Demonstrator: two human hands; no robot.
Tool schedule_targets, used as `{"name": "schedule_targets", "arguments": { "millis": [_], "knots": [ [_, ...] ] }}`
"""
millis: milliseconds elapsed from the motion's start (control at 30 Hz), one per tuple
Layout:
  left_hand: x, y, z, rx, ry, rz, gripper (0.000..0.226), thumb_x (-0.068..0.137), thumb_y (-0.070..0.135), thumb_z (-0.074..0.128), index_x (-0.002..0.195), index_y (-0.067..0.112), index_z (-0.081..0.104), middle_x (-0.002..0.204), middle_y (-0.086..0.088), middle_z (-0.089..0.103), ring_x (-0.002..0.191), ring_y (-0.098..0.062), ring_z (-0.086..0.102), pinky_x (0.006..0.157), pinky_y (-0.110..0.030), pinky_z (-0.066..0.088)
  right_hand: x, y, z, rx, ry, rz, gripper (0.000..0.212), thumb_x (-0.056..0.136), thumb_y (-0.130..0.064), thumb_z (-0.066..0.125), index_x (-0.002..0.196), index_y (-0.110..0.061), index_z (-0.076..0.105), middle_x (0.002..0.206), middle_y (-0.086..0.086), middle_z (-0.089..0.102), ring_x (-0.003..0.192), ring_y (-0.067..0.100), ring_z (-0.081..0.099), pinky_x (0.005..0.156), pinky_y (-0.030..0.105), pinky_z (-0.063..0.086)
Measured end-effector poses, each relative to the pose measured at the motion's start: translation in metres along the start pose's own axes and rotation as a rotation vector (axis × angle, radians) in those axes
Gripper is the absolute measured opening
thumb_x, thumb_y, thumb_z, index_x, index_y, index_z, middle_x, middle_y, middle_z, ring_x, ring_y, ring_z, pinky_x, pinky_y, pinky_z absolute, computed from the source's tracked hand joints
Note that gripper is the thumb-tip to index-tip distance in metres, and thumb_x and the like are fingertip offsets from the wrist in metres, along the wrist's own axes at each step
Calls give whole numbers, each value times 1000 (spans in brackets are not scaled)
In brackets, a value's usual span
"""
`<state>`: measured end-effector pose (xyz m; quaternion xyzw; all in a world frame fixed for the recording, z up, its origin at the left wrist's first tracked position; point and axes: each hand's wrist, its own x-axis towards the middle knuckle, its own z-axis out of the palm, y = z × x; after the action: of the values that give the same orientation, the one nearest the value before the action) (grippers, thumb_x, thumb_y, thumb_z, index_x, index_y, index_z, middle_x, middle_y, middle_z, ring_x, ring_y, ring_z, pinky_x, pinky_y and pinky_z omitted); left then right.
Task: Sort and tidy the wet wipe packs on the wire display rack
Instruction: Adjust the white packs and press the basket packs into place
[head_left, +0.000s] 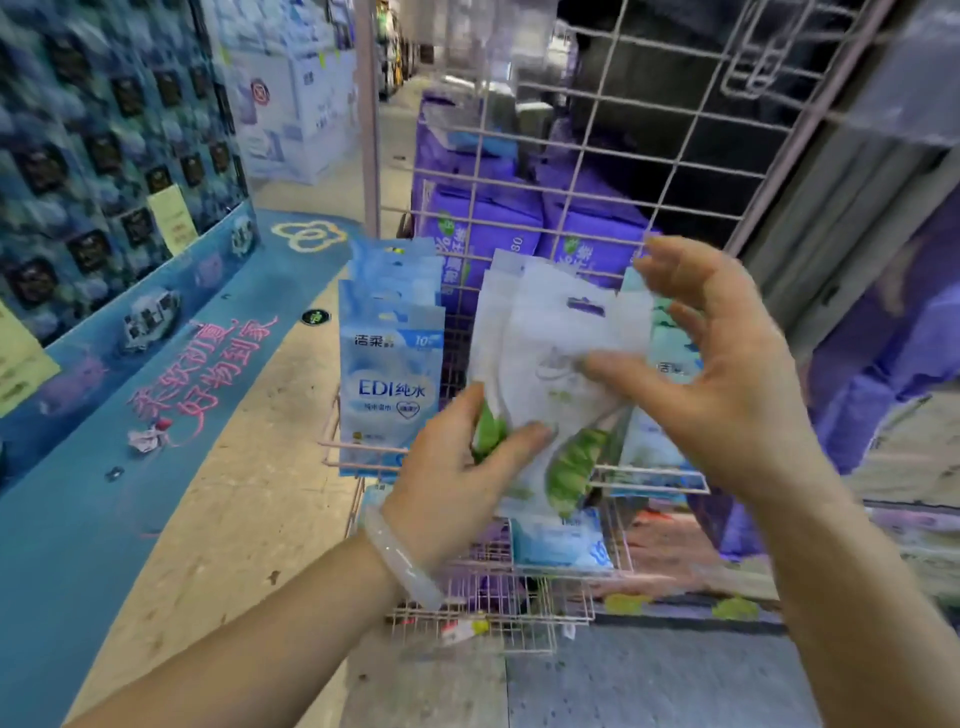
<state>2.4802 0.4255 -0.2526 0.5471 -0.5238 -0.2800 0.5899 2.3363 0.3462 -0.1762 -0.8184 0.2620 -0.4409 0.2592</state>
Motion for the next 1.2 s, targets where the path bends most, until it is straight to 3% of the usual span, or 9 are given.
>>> {"name": "schedule_targets", "arguments": {
  "millis": [133, 267, 367, 433, 533, 600, 733, 967, 1200],
  "knots": [
    [45, -4, 0, 32, 124, -1, 32, 86, 27, 60, 116, 16, 57, 122, -8, 59, 115, -17, 55, 101, -36, 43, 16, 13, 18, 270, -8, 411, 80, 69, -56, 61, 135, -23, 31, 132, -4, 46, 124, 11, 46, 96, 25, 38],
    [51, -28, 7, 388, 93, -132, 63, 83, 18, 62, 137, 5, 32, 144, -14, 34, 137, -25, 27, 112, -34, 24, -3, 42, 55, 427, -97, 671, 22, 83, -52, 44, 96, -35, 51, 102, -24, 56, 99, -6, 53, 81, 17, 38],
    [52, -35, 9, 252, 76, -232, 92, 78, 14, 68, 146, 7, 6, 148, -9, 35, 138, -23, 31, 112, -42, 28, -12, 56, 64, 469, -107, 730, 71, 54, -79, 42, 111, -38, 47, 110, -25, 51, 106, 0, 50, 92, 28, 35],
    [61, -38, 7, 156, 16, -344, 89, 72, 5, 71, 144, 6, 18, 140, -10, 47, 128, -25, 46, 106, -44, 38, -7, 64, 69, 530, -103, 772, 110, 40, -88, 43, 133, -30, 38, 132, -14, 49, 123, 11, 46, 105, 38, 35],
    [73, -38, 2, -86, -75, -474, 67, 68, -12, 70, 129, 5, 47, 124, -15, 62, 112, -28, 60, 99, -47, 47, 9, 62, 80, 658, -109, 806, 122, 36, -89, 46, 140, -25, 33, 143, 0, 45, 129, 21, 45, 109, 46, 34],
    [76, -40, 3, -173, -84, -461, 71, 63, -18, 70, 126, 5, 47, 121, -17, 64, 108, -29, 63, 95, -47, 50, 15, 62, 87, 690, -89, 798, 120, 38, -85, 48, 139, -21, 33, 139, 3, 49, 125, 22, 50, 106, 45, 40],
    [76, -42, 10, -318, -13, -296, 82, 53, -19, 71, 119, 23, 46, 104, 1, 71, 96, -17, 69, 70, -30, 57, 13, 69, 87, 696, 12, 669, 94, 42, -83, 58, 120, -33, 45, 101, -13, 73, 94, 8, 69, 75, 28, 58],
    [81, -48, 10, -251, -14, -415, 124, 47, -12, 80, 145, 10, 7, 126, -10, 60, 113, -28, 59, 98, -51, 46, 17, 87, 86, 685, 32, 748, 130, 29, -92, 54, 139, -27, 30, 134, -1, 54, 116, 18, 57, 102, 45, 45],
    [89, -47, 14, -322, 2, -423, 80, 53, -22, 74, 122, 10, 49, 107, -11, 71, 94, -20, 70, 76, -33, 58, 23, 94, 88, 685, -23, 686, 102, 33, -84, 60, 121, -35, 48, 113, -11, 66, 99, 4, 66, 79, 20, 52]
  ]
}}
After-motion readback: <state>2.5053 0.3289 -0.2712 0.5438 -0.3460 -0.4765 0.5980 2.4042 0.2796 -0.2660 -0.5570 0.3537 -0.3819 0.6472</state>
